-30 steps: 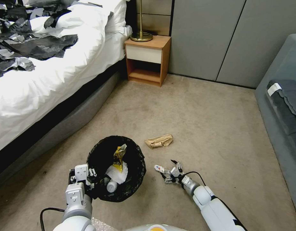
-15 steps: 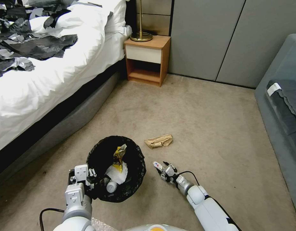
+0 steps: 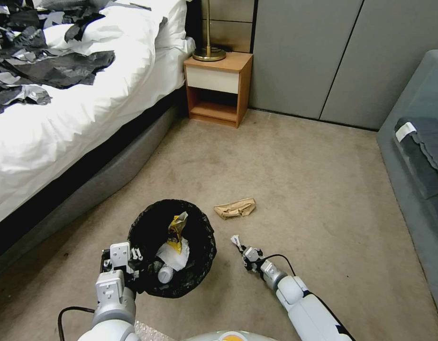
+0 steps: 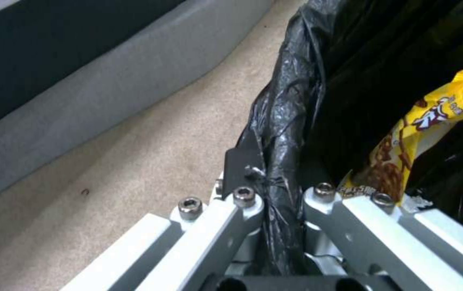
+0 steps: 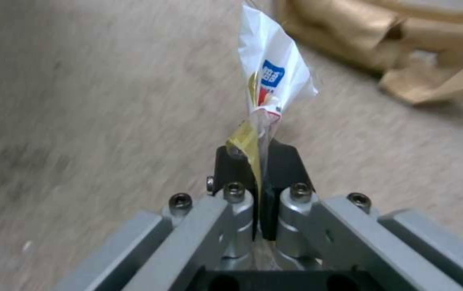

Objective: Pick up the trash bin, then pick up the garbage from the floor and place it into the trash bin.

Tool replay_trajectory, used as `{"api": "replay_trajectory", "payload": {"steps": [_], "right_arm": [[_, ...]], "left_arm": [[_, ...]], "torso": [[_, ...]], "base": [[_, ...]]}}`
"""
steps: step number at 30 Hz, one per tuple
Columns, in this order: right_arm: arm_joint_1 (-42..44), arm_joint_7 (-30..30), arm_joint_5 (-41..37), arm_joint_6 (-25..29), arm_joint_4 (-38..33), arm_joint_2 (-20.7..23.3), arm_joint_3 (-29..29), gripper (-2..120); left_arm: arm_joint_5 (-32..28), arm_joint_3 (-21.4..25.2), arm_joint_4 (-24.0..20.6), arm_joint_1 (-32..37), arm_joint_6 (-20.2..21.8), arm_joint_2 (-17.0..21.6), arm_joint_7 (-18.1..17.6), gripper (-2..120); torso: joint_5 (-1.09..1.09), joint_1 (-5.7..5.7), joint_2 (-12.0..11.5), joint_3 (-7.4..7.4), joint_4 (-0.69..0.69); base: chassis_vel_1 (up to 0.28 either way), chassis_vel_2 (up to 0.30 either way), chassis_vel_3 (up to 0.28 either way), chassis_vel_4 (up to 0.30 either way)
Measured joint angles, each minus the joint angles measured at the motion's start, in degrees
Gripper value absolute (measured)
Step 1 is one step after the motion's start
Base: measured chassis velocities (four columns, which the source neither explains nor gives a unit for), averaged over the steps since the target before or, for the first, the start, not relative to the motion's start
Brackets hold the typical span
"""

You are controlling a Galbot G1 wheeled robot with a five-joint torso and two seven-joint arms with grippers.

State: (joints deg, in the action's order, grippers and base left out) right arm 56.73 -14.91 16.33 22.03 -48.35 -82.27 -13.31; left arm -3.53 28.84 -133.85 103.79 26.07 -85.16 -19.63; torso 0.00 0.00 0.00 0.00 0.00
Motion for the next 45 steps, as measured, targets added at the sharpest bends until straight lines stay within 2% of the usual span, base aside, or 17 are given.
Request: {"api": "replay_trajectory", "payload": {"steps": [8,10,11,13,15,17,18,19,22,23,25,27,28,31,34,35,45], "right_arm": [[4.35,1.66,-8.43,-0.17,-12.43,2.26,-0.44,0],[6.62,2.30,-13.08,-0.10,-21.27,3.35,-1.09,0],[6.62,2.30,-13.08,-0.10,-21.27,3.35,-1.09,0],[7.99,2.60,-15.02,0.82,-27.56,3.75,-1.75,0],[10.06,2.58,-16.57,2.34,-36.82,4.18,-2.42,0],[10.65,2.32,-17.28,2.71,-40.06,4.35,-2.38,0],[12.05,0.96,-19.20,3.23,-47.24,4.89,-1.73,0],[12.88,-0.52,-20.42,3.64,-51.04,5.20,-0.87,0],[13.79,-2.55,-21.74,4.00,-54.76,5.72,0.34,0],[15.70,-5.30,-23.27,4.16,-58.98,6.82,3.46,0],[16.48,-5.68,-23.80,4.06,-60.00,7.48,5.31,0],[18.21,-5.59,-24.11,3.36,-60.17,8.83,10.99,0],[18.21,-5.59,-24.11,3.36,-60.17,8.83,10.99,0],[19.22,-4.93,-21.63,3.25,-56.65,8.99,16.76,0],[19.16,-4.53,-20.77,3.24,-54.17,8.60,18.62,0],[18.44,-4.07,-20.43,2.80,-51.03,8.13,20.09,0],[13.66,-2.15,-20.36,1.15,-40.40,7.11,22.00,0]], "left_arm": [[0.00,-0.50,0.24,-0.41,0.25,0.36,0.00,1],[0.01,-0.52,0.38,-0.45,0.32,0.54,0.00,1],[0.01,-0.52,0.38,-0.45,0.32,0.54,0.00,1],[0.01,-0.50,0.41,-0.48,0.36,0.57,0.00,1],[0.02,-0.50,0.45,-0.48,0.46,0.57,0.00,1],[0.04,-0.51,0.47,-0.46,0.48,0.56,-0.02,1],[0.06,-0.68,0.55,-0.40,0.54,0.56,-0.01,1],[0.10,-0.77,0.62,-0.39,0.56,0.57,-0.01,1],[0.20,-0.86,0.72,-0.38,0.59,0.61,0.00,1],[0.23,-0.87,0.78,-0.38,0.61,0.66,0.00,1],[0.23,-0.88,0.80,-0.38,0.62,0.68,0.00,1],[0.24,-0.94,0.81,-0.42,0.65,0.71,0.00,1],[0.24,-0.94,0.81,-0.42,0.65,0.71,0.00,1],[0.13,-1.09,0.81,-0.41,0.82,0.66,0.00,1],[0.01,-1.21,0.80,-0.38,0.98,0.60,0.00,1],[-0.04,-1.32,0.77,-0.35,1.08,0.57,0.00,1],[0.11,-2.42,0.78,-0.35,1.11,0.09,-0.09,1]], "torso": [[0.01,0.00,0.00,0.00,0.01],[-0.01,0.00,0.00,-0.01,-0.01],[-0.01,0.00,0.00,-0.01,-0.01],[-0.01,0.00,0.00,0.00,0.00],[-0.01,0.00,0.00,0.00,0.00],[-0.01,0.00,0.00,0.00,-0.01],[-0.02,-0.01,0.00,-0.01,0.00],[-0.02,0.00,0.00,0.00,0.00],[-0.01,-0.01,0.00,-0.01,0.00],[0.00,-0.01,0.00,-0.01,0.00],[0.00,-0.01,0.00,-0.01,0.00],[0.00,-0.01,0.00,-0.01,0.00],[0.00,-0.01,0.00,-0.01,0.00],[0.00,-0.01,0.00,-0.01,0.00],[-0.01,0.00,0.00,-0.01,0.00],[-0.01,-0.01,0.00,-0.01,0.00],[-0.01,-0.01,0.00,-0.01,0.00]], "base": [[0.000,0.000,0.000,0.000],[0.000,0.000,0.000,0.000],[0.000,0.000,0.000,0.000],[0.000,0.000,0.000,0.000],[0.000,0.000,0.000,0.000],[0.000,0.000,0.000,0.000],[0.000,0.000,0.000,0.000],[0.000,0.000,0.000,0.000],[0.000,0.000,0.000,0.000],[0.000,0.000,0.000,0.000],[0.000,0.000,0.000,0.000],[0.000,0.000,0.000,0.000],[0.000,0.000,0.000,0.000],[0.000,0.000,0.000,0.000],[0.000,0.000,0.000,0.000],[0.000,0.000,0.000,0.000],[0.000,0.000,0.000,0.000]]}}
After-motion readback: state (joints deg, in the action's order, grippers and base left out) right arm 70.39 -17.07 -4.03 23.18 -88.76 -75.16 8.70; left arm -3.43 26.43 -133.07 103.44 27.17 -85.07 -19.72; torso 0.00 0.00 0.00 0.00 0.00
